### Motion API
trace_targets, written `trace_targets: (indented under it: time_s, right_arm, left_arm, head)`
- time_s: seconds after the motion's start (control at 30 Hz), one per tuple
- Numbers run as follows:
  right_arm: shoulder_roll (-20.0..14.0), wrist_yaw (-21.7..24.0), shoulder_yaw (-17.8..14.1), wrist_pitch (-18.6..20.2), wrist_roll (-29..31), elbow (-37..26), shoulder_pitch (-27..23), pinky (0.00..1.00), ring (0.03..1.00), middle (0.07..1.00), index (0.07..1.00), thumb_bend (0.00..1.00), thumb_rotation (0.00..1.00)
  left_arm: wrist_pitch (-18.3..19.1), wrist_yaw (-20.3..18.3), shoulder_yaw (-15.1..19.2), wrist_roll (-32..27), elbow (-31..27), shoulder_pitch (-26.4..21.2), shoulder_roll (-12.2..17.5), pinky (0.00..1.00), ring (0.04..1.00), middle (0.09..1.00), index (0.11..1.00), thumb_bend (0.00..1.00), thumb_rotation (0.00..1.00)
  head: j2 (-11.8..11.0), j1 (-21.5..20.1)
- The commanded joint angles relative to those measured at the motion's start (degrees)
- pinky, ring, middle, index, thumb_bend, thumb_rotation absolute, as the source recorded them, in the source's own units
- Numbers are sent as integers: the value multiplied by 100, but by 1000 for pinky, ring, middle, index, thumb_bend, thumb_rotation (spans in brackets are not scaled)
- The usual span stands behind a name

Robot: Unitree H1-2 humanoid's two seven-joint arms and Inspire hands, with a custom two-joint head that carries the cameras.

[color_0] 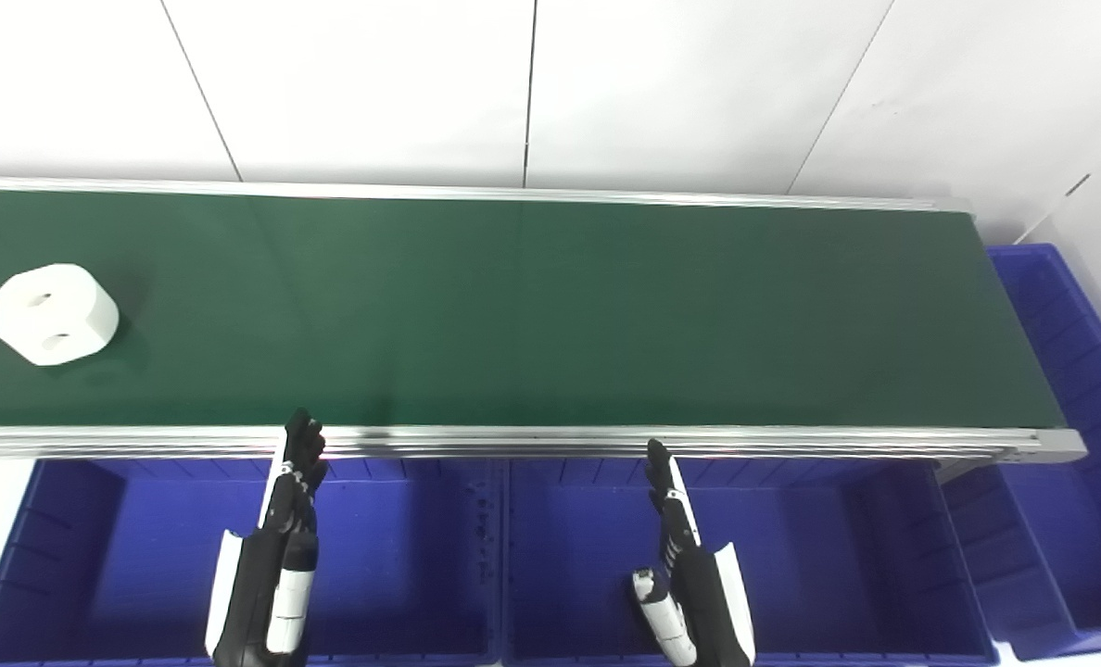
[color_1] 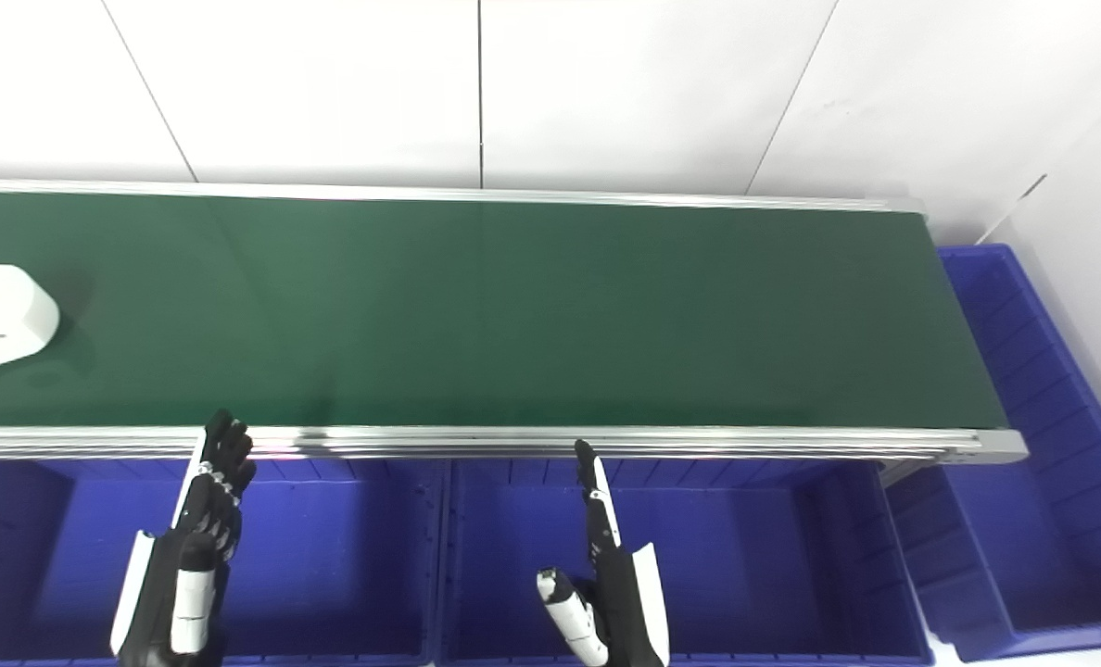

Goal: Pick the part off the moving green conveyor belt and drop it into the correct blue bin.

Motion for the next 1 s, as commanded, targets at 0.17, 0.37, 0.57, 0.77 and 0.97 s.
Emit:
trace_targets:
  time_s: [0.17,0.37,0.57,0.77,0.97]
  right_arm:
    - [383,-46,298,-299,-146,-305,16,1000,1000,1000,1000,905,1000]
    - [381,-51,251,-292,-86,-303,-28,1000,1000,1000,1000,925,1000]
    - [327,7,215,-295,95,-301,-46,1000,1000,1000,1000,891,1000]
    - [318,37,186,-274,205,-290,-80,1000,1000,1000,1000,834,1000]
    - [313,76,160,-197,350,-307,-128,1000,1000,1000,1000,796,992]
  left_arm:
    - [-274,-25,-6,8,-98,72,68,1000,996,1000,1000,838,1000]
    - [-214,3,-13,8,-117,75,37,1000,992,1000,1000,817,1000]
    - [-225,1,-40,-17,-94,60,4,1000,996,1000,1000,822,1000]
    - [-250,1,-46,-6,-89,47,-16,1000,999,1000,1000,811,1000]
    - [-230,-7,-45,-4,-95,51,-7,1000,1000,1000,1000,822,1000]
  head:
    - [-7,-8]
    - [4,-15]
    - [6,31]
    - [0,45]
    - [-3,47]
